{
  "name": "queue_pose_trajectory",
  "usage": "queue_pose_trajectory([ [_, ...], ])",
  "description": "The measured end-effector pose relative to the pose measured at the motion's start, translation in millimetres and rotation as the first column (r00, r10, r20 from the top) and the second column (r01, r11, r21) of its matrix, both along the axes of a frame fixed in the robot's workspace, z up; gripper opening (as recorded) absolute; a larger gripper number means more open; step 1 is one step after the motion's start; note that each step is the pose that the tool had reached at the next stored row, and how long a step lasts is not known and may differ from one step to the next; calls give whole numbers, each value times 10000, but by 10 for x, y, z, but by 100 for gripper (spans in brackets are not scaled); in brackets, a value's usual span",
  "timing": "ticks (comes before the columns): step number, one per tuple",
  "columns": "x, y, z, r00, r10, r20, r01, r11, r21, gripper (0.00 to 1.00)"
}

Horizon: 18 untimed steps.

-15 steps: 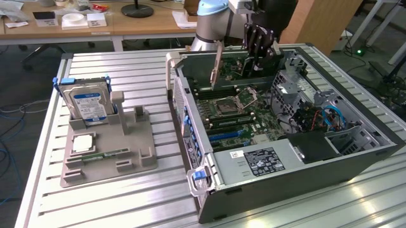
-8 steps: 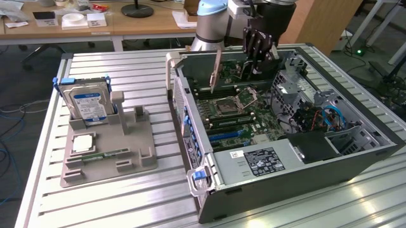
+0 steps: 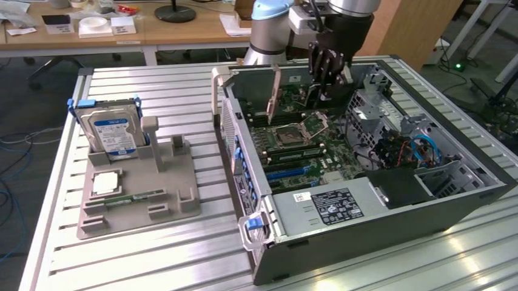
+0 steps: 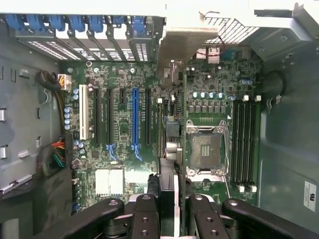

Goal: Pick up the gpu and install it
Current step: 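Insert the gpu into the slot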

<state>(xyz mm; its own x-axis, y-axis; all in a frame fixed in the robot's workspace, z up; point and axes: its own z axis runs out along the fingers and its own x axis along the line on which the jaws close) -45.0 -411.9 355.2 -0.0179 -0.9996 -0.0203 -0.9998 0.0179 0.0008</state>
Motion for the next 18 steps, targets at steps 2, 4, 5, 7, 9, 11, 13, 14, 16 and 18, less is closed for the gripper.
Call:
queue_pose_trajectory([
  [2,1,-7,-16,10000,2,0,-2,10000,-1,27],
  [4,0,-29,-26,10000,2,0,-2,10000,-1,27],
  [5,0,-38,-34,10000,0,1,0,10000,2,27],
  [7,0,-53,-48,10000,0,0,0,10000,0,27],
  [9,0,-73,-56,10000,-2,0,2,10000,-1,27],
  [11,0,-101,-62,10000,-3,0,3,10000,0,27],
  [13,0,-130,-67,10000,-4,0,4,10000,0,27],
  [14,0,-141,-69,10000,-5,0,5,10000,0,27],
  [16,0,-165,-75,10000,-9,1,9,10000,1,27],
  [18,0,-179,-89,10000,-12,1,12,10000,3,27],
])
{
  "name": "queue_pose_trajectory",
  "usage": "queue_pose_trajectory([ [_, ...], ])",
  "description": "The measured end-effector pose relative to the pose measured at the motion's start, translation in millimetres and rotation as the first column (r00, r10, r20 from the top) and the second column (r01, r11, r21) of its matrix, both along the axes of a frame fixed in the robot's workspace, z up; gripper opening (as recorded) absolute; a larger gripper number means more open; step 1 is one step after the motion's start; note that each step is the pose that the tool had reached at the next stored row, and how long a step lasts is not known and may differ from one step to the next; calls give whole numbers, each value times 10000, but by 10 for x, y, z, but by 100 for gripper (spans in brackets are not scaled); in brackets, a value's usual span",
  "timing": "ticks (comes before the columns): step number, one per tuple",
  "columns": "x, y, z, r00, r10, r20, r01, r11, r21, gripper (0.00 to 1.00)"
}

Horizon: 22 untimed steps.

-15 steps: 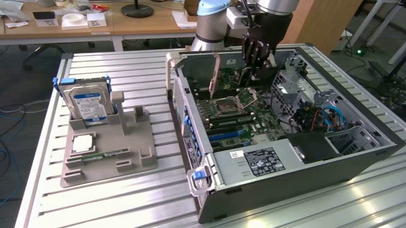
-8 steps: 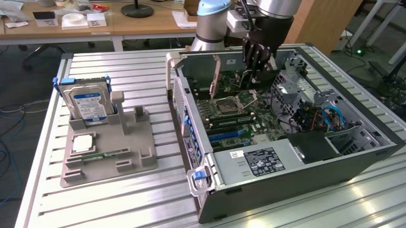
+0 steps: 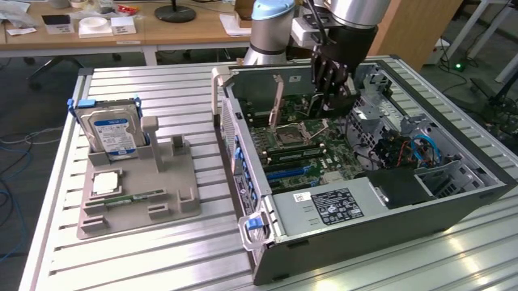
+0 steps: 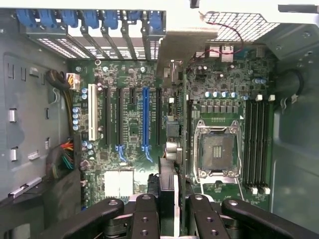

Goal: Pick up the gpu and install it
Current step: 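Insert the gpu into the slot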

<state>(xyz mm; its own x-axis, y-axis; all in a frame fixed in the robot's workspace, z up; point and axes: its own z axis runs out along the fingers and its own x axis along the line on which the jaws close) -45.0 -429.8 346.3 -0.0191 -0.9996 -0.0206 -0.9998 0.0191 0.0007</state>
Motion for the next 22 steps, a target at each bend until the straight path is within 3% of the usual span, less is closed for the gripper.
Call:
queue_pose_trajectory([
  [3,1,-14,-51,10000,1,-1,-1,10000,-3,27],
  [9,0,-89,-125,10000,-1,0,1,10000,0,27],
  [22,0,-91,-316,10000,0,-1,0,10000,-2,27],
])
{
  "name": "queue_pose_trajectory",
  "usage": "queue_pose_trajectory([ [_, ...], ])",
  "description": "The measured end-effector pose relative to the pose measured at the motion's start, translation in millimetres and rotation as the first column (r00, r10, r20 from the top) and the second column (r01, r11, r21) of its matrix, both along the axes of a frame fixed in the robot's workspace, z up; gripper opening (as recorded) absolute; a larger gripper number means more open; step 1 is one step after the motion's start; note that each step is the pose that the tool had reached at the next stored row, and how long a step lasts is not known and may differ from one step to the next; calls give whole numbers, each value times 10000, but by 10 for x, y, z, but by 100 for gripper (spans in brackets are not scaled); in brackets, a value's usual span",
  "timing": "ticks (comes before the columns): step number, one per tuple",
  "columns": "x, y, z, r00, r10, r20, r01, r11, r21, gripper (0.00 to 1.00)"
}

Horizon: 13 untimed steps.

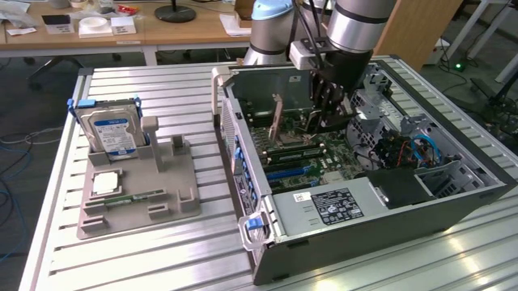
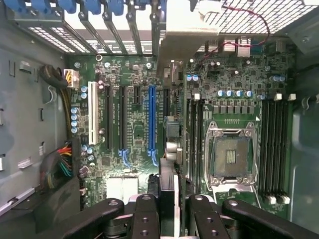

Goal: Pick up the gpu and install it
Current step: 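Insert the gpu into the slot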

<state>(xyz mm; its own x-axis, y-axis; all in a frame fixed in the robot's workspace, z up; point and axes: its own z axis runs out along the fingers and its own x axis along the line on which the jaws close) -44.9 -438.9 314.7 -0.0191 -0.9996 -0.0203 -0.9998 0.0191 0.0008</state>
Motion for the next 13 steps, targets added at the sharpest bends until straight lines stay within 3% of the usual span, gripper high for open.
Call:
queue_pose_trajectory([
  [13,-8,0,-148,10000,-1,0,1,10000,0,27],
])
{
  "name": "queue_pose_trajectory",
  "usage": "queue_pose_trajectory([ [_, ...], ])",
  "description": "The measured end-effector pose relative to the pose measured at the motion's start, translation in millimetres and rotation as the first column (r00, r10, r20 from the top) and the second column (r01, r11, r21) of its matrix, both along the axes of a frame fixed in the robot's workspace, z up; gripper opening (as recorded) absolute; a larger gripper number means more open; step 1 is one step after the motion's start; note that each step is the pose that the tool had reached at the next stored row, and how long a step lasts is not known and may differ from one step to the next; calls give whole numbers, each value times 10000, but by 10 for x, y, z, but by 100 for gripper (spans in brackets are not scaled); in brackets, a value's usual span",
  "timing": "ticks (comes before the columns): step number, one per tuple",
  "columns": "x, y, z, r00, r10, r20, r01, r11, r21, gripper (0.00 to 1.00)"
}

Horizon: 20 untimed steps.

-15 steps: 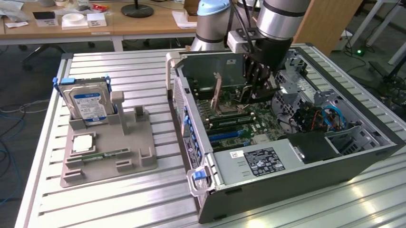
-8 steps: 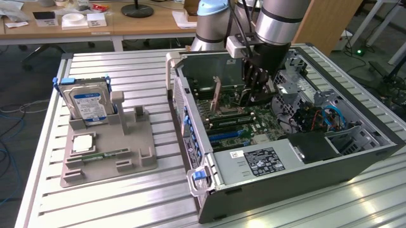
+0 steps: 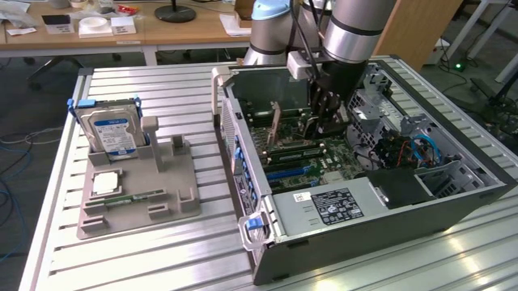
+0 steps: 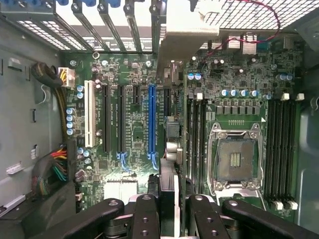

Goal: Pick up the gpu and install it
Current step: 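Insert the gpu into the slot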

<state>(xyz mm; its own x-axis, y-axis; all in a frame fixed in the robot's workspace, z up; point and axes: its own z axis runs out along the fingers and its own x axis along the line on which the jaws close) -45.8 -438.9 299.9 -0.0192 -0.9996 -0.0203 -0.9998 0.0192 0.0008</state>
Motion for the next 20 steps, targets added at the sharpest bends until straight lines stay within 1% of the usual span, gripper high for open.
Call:
queue_pose_trajectory([
  [8,-60,0,-129,10000,0,0,0,10000,0,27],
  [13,-83,-2,-167,10000,1,-1,-1,10000,-2,27],
  [15,-84,-13,-174,10000,2,-1,-2,10000,-2,27],
  [20,-85,-63,-190,10000,1,0,-1,10000,0,27],
])
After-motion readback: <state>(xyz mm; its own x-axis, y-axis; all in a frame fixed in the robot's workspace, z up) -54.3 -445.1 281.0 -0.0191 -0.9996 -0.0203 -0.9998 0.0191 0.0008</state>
